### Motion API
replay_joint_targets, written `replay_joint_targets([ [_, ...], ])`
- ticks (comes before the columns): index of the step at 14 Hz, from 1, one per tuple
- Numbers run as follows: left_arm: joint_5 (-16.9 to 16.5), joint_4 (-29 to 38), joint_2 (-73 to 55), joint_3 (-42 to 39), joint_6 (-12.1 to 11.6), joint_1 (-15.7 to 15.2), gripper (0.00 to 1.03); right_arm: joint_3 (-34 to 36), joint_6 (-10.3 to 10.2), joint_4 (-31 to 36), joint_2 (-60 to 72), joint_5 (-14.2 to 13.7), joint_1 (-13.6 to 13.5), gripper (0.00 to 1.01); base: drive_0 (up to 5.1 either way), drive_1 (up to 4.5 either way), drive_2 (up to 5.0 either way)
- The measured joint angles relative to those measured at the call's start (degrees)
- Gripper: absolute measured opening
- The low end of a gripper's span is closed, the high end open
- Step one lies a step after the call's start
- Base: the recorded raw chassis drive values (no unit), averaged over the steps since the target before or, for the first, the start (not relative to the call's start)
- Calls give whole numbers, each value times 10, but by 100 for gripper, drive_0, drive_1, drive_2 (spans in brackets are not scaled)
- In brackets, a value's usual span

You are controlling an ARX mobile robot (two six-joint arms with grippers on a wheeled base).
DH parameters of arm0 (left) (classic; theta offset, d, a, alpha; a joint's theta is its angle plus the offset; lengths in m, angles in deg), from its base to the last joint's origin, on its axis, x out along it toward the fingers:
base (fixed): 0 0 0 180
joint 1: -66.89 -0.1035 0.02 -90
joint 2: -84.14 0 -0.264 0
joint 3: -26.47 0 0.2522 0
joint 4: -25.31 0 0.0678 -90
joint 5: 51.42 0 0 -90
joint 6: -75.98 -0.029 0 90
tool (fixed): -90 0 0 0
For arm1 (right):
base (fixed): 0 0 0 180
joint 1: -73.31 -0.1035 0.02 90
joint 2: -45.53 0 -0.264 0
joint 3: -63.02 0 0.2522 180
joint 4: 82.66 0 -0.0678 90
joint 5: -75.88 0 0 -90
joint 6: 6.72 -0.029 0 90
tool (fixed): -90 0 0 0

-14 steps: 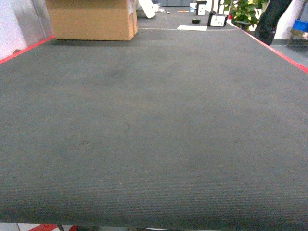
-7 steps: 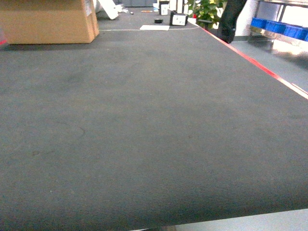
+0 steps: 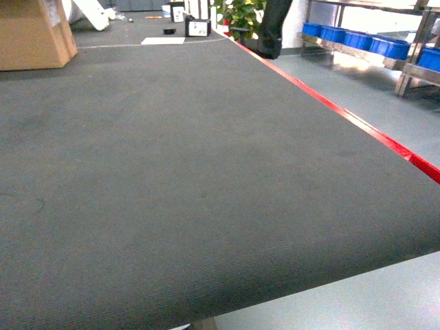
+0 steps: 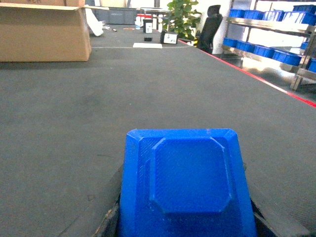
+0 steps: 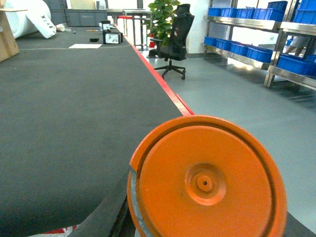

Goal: Sort blue parts and orange caps into right shelf containers

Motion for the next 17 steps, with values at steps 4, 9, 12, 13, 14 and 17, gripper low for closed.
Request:
replay_joint_targets([
  [4, 0, 0, 0, 0, 0, 0, 43, 0, 0, 0, 0, 0, 0, 45, -155, -155, -155],
  [9, 0, 0, 0, 0, 0, 0, 43, 0, 0, 0, 0, 0, 0, 45, -165, -165, -165],
  [12, 0, 0, 0, 0, 0, 0, 43, 0, 0, 0, 0, 0, 0, 45, -159, -159, -159],
  [13, 0, 0, 0, 0, 0, 0, 43, 0, 0, 0, 0, 0, 0, 45, -145, -145, -145],
  [14, 0, 0, 0, 0, 0, 0, 43, 0, 0, 0, 0, 0, 0, 45, -143, -143, -143],
  [17, 0, 0, 0, 0, 0, 0, 43, 0, 0, 0, 0, 0, 0, 45, -161, -161, -161],
])
